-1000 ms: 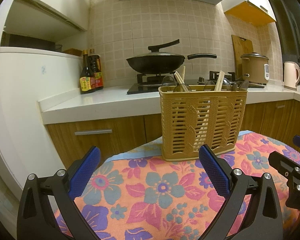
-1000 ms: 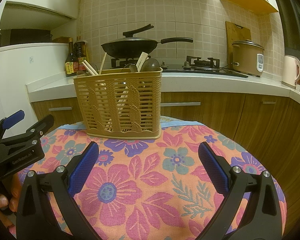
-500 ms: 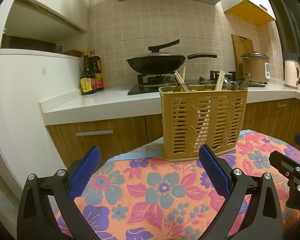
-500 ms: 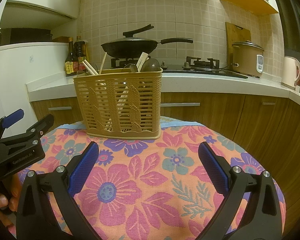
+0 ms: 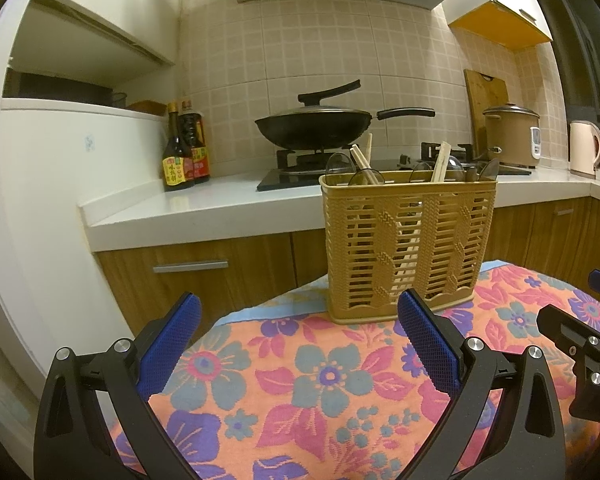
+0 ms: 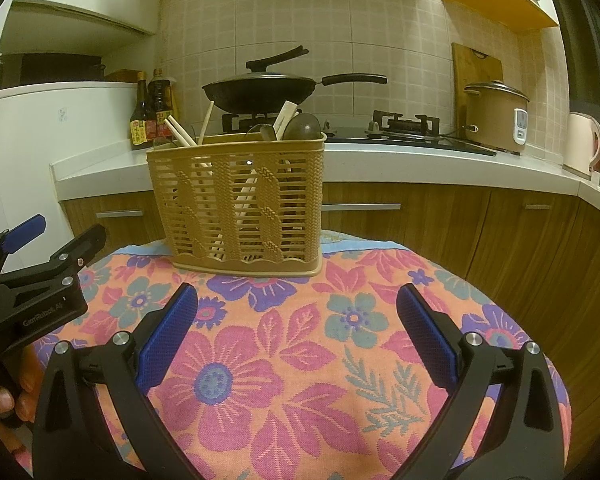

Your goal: Organize utensils

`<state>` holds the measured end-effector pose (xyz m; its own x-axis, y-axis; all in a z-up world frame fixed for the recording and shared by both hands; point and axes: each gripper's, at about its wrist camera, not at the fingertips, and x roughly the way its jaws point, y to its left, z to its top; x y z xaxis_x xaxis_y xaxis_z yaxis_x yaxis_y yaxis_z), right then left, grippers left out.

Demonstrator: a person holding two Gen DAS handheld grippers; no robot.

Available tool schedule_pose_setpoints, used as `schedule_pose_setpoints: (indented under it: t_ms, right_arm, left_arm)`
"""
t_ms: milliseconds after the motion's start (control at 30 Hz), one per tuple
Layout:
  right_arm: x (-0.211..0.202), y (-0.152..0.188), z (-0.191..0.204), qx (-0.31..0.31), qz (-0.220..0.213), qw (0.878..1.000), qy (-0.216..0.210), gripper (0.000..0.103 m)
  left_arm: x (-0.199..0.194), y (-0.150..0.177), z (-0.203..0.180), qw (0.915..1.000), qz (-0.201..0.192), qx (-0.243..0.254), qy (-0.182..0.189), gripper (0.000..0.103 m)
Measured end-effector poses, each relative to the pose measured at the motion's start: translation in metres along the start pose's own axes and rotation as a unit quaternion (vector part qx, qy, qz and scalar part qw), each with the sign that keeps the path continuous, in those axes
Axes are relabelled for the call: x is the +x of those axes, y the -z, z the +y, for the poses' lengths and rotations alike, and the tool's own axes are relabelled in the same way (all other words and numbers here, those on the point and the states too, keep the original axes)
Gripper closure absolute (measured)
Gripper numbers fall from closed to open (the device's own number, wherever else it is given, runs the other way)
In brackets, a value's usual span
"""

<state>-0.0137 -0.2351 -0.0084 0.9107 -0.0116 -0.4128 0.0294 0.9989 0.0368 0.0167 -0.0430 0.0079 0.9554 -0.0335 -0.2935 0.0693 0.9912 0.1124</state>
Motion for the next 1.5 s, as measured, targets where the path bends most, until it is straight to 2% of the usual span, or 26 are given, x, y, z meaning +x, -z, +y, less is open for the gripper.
schedule_pose_setpoints:
  t_ms: [1167,1500]
  right_arm:
    - [0.0018,0.0015,0.0006,0.001,0.003,1.000,0.001,0.008]
    - [0.0023,0.0011,0.0019,0.002,0.004,1.000,0.002,0.008]
  left_arm:
    - [-0.0030,0.0006,-0.0006,1.0000,-0.001,0.001,-0.002,0.008]
    - [-0.0018,-0.0014,0.0042,0.9998,0.006,-0.015,0.006,0.007]
